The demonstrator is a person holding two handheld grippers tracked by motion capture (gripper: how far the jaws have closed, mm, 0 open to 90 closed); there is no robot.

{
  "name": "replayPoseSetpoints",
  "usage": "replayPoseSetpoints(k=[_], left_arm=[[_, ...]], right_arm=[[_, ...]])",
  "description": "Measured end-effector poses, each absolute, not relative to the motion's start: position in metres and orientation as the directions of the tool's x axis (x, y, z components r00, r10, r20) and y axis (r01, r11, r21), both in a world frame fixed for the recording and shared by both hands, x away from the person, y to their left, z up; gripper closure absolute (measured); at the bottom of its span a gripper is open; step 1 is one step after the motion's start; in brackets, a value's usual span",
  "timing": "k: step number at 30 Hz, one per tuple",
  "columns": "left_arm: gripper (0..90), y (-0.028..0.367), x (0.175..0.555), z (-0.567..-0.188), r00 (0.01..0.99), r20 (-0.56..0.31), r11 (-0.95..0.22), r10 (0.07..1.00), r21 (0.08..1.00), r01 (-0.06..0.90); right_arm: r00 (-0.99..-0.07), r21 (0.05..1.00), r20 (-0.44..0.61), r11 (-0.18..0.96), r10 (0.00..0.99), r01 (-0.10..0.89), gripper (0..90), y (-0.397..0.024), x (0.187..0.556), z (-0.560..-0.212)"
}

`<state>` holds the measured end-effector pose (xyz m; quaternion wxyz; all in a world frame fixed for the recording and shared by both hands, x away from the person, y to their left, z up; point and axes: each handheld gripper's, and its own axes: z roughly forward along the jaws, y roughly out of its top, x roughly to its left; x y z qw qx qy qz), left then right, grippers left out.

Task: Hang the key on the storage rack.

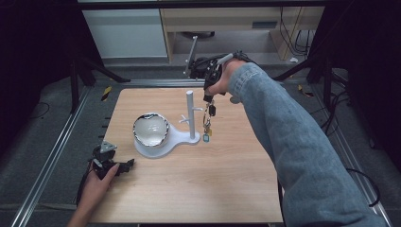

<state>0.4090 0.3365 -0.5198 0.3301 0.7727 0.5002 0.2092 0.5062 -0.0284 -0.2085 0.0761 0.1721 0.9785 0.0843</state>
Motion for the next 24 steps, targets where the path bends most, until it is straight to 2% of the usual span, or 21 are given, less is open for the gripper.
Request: replayPoseSetpoints(k=[24], left_arm=[[0.0, 0.337, 0.409, -0.520, 0.412, -0.006, -0.282, 0.911, 0.718, 0.636]], right_arm=[[-0.927, 0.202, -0.084, 0.917, 0.365, 0.343, 88.5, -0.014, 0.529, -0.226]])
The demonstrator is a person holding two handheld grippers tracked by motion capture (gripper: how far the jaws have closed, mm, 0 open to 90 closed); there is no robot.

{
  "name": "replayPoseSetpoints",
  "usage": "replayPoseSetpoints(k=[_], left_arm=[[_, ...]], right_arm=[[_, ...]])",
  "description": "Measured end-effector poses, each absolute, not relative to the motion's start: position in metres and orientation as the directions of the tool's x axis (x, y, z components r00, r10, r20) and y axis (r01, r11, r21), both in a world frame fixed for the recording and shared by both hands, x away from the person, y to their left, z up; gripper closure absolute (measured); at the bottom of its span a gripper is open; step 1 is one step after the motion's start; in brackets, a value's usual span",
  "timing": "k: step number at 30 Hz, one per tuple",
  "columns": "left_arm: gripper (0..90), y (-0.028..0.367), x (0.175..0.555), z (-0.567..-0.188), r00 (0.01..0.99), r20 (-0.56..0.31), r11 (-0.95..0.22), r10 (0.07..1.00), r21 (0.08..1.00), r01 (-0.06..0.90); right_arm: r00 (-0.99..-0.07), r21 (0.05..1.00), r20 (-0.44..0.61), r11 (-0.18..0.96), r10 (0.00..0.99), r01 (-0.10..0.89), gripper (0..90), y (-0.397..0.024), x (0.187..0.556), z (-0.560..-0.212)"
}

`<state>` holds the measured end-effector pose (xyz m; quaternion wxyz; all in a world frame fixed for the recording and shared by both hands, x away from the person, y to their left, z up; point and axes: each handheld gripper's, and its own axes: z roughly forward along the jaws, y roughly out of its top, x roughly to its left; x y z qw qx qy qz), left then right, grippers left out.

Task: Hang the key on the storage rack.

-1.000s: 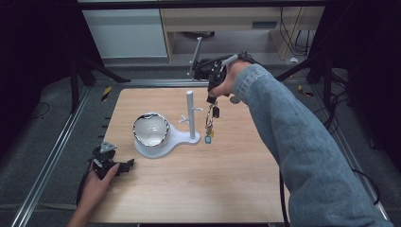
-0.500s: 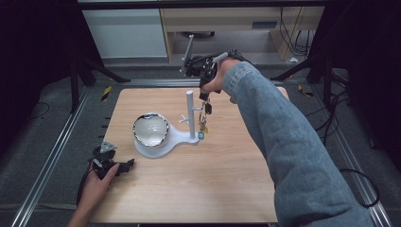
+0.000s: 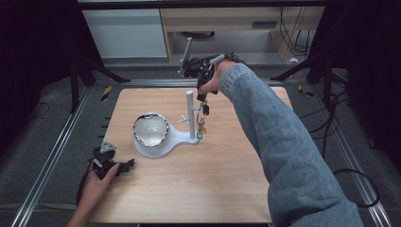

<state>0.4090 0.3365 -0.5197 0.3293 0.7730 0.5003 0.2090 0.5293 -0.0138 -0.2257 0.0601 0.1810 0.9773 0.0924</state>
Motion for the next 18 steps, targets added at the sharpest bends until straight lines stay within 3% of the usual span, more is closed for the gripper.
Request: replayPoseSetpoints(k=[18], left_arm=[[0.0, 0.3367, 0.4091, -0.5197, 0.414, -0.004, -0.285, 0.910, 0.718, 0.635]], right_arm=[[-0.916, 0.227, -0.080, 0.902, 0.393, 0.367, 83.7, -0.0206, 0.5348, -0.2348]])
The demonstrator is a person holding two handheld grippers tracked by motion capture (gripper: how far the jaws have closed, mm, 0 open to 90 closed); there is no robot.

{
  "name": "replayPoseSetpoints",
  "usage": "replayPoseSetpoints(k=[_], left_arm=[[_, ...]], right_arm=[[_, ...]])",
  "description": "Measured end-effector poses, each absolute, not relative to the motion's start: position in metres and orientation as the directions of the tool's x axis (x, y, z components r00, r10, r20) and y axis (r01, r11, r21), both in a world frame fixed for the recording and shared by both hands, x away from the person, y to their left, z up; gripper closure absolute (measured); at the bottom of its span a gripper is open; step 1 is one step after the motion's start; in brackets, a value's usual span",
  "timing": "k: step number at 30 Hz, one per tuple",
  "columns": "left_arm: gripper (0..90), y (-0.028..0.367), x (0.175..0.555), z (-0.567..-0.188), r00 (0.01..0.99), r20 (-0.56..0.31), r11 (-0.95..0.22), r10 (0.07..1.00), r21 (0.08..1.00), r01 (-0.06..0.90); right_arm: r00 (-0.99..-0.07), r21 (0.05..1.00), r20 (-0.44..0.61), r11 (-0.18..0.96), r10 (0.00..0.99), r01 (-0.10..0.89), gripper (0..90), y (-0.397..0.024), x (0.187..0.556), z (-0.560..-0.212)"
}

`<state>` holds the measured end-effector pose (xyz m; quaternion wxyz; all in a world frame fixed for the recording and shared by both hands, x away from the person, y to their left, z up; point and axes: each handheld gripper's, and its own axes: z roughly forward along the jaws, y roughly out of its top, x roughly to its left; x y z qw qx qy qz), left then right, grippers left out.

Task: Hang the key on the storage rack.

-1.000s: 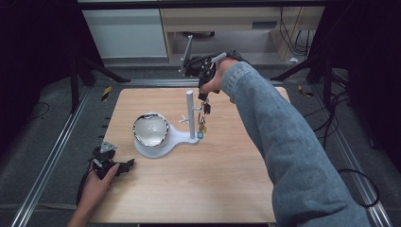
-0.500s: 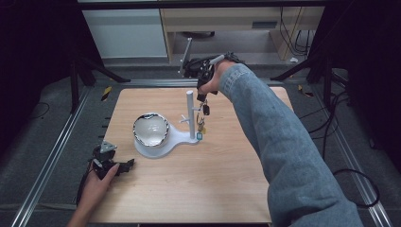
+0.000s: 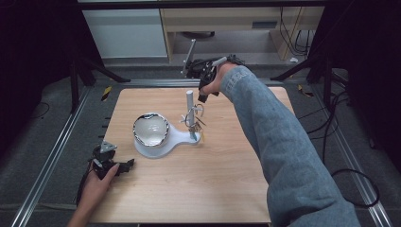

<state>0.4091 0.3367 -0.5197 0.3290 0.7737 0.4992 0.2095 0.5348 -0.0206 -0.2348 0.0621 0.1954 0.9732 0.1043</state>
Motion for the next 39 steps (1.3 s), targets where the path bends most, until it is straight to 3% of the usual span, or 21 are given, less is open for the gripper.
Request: replayPoseSetpoints(k=[17, 22, 39], left_arm=[[0.0, 0.337, 0.409, -0.520, 0.413, -0.006, -0.283, 0.911, 0.718, 0.636], [0.0, 0.337, 0.409, -0.520, 0.413, -0.006, -0.283, 0.911, 0.718, 0.635], [0.0, 0.337, 0.409, -0.520, 0.413, -0.005, -0.284, 0.911, 0.718, 0.635]], right_arm=[[-0.897, 0.238, -0.100, 0.886, 0.431, 0.399, 72.1, -0.040, 0.537, -0.238], [-0.874, 0.247, -0.119, 0.866, 0.472, 0.434, 57.2, -0.055, 0.538, -0.238], [-0.836, 0.305, -0.171, 0.835, 0.522, 0.459, 26.3, -0.090, 0.539, -0.249]])
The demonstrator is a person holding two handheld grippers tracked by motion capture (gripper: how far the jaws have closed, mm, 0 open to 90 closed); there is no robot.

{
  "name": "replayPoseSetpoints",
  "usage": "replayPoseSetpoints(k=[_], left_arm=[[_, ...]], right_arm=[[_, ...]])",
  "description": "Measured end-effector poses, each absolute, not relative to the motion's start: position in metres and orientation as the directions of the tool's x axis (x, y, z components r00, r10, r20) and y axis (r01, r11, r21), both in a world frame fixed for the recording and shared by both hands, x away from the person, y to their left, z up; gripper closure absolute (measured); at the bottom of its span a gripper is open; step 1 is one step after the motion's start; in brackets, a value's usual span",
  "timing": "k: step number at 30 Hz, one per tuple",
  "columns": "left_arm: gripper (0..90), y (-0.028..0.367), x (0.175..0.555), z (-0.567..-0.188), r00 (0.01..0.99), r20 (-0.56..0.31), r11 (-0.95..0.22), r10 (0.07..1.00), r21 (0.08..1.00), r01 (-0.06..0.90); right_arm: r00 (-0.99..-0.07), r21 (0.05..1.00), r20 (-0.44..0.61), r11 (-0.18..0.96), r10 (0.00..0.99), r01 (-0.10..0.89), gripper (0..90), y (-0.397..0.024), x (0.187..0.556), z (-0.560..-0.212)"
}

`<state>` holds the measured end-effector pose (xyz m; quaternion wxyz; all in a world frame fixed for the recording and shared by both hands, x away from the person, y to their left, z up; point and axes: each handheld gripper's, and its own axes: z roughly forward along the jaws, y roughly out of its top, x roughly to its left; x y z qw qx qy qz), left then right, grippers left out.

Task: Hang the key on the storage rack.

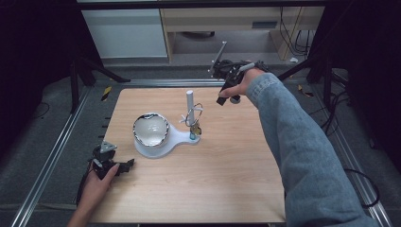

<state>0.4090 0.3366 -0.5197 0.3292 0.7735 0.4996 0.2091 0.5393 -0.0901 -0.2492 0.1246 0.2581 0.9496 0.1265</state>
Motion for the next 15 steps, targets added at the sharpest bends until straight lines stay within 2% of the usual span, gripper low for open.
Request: replayPoseSetpoints(k=[6, 15], left_arm=[[0.0, 0.337, 0.409, -0.520, 0.413, -0.006, -0.284, 0.911, 0.718, 0.635], [0.0, 0.337, 0.409, -0.520, 0.413, -0.006, -0.284, 0.911, 0.718, 0.635]], right_arm=[[-0.814, 0.343, -0.186, 0.813, 0.551, 0.472, 14.1, -0.106, 0.538, -0.259], [-0.779, 0.384, -0.187, 0.774, 0.599, 0.503, 7.4, -0.130, 0.533, -0.278]])
